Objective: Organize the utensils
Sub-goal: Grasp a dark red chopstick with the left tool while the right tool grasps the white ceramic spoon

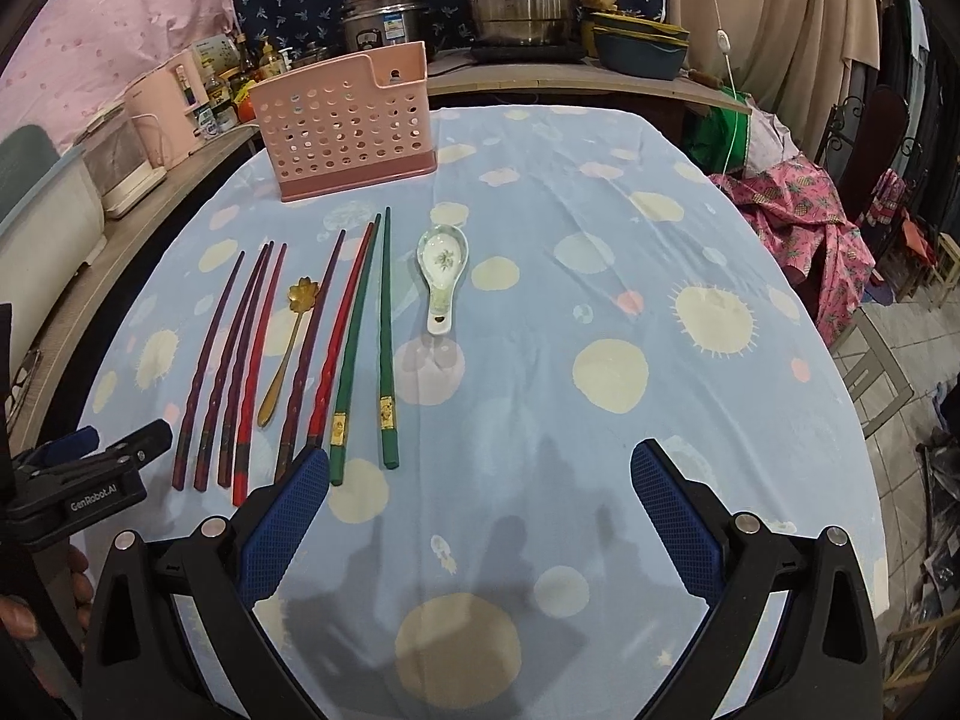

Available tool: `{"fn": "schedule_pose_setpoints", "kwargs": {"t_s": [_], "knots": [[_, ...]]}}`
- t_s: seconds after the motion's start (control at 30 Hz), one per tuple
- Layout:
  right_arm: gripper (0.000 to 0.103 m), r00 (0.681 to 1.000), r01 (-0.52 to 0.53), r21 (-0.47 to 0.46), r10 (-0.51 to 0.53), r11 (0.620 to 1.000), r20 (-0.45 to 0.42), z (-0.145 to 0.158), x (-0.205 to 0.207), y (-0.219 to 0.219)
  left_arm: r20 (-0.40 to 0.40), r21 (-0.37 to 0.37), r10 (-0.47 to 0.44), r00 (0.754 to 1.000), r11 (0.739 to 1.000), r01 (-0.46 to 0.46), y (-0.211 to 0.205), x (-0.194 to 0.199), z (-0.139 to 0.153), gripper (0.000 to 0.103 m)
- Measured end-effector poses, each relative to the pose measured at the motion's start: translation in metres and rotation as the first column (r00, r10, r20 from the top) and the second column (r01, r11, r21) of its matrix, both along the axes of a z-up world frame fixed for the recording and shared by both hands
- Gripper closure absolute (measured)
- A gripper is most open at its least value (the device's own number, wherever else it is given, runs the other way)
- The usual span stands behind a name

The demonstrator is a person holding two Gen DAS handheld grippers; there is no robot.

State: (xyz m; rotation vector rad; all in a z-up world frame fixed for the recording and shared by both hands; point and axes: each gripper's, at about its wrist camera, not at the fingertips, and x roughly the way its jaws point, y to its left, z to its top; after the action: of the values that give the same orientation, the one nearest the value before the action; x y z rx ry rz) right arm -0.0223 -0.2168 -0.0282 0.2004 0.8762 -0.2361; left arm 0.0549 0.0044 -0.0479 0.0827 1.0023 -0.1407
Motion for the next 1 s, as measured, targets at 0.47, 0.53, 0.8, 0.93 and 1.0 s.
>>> {"fn": "schedule_pose_setpoints", "kwargs": {"t_s": [0.47,0.53,0.8,0.93,1.0], "knots": [[0.025,1.0,-0.01,0.043,0.009,0.999,0.005,0.0,0.04,-0.01,-0.06,-0.079,-0.09,0.994,0.993,0.085,-0.006,0.008,-0.012,0.075],[0.031,1.0,-0.013,0.063,0.012,0.998,0.011,0.0,0.051,-0.013,-0.065,-0.093,-0.104,0.992,0.991,0.097,-0.007,0.009,-0.013,0.086],[0.066,1.0,-0.026,0.142,0.025,0.99,0.009,-0.011,0.095,-0.025,-0.081,-0.121,-0.11,0.991,0.988,0.1,-0.007,0.014,-0.015,0.095],[0.082,1.0,-0.017,0.203,0.02,0.979,-0.014,-0.026,0.108,-0.032,-0.083,-0.127,-0.11,0.99,0.987,0.099,-0.006,0.014,-0.016,0.095],[0.084,0.999,-0.013,0.224,0.02,0.974,-0.028,-0.033,0.112,-0.034,-0.085,-0.129,-0.109,0.99,0.987,0.098,-0.006,0.014,-0.016,0.095]]}}
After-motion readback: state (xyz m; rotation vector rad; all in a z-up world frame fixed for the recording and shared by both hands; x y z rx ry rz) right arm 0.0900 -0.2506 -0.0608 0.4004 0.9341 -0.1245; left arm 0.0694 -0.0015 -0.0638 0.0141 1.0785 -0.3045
